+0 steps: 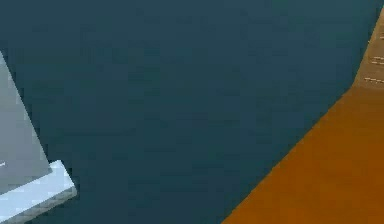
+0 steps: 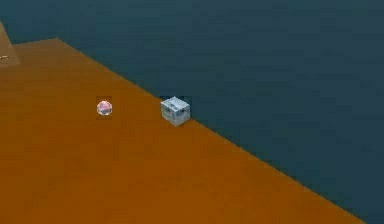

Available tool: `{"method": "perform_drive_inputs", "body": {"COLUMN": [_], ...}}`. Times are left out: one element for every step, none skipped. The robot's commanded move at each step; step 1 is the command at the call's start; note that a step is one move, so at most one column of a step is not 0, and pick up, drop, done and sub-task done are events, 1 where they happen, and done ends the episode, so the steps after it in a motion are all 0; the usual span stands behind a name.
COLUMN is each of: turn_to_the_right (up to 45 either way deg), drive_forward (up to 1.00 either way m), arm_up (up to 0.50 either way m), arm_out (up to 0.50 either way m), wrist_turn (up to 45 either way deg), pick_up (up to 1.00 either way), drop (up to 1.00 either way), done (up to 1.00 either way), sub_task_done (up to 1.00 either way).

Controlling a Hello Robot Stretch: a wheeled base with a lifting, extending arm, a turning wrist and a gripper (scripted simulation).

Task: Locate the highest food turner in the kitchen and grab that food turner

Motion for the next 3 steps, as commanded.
{"method": "perform_drive_inputs", "body": {"turn_to_the_right": [-45.0,-45.0,-42.0], "drive_forward": [0.0,0.0,0.0], "arm_up": [0.0,0.0,0.0], "arm_out": [0.0,0.0,0.0], "wrist_turn": [0.0,0.0,0.0], "pick_up": [0.0,0.0,0.0], "drop": [0.0,0.0,0.0], "done": [0.0,0.0,0.0], "sub_task_done": [0.0,0.0,0.0]}}
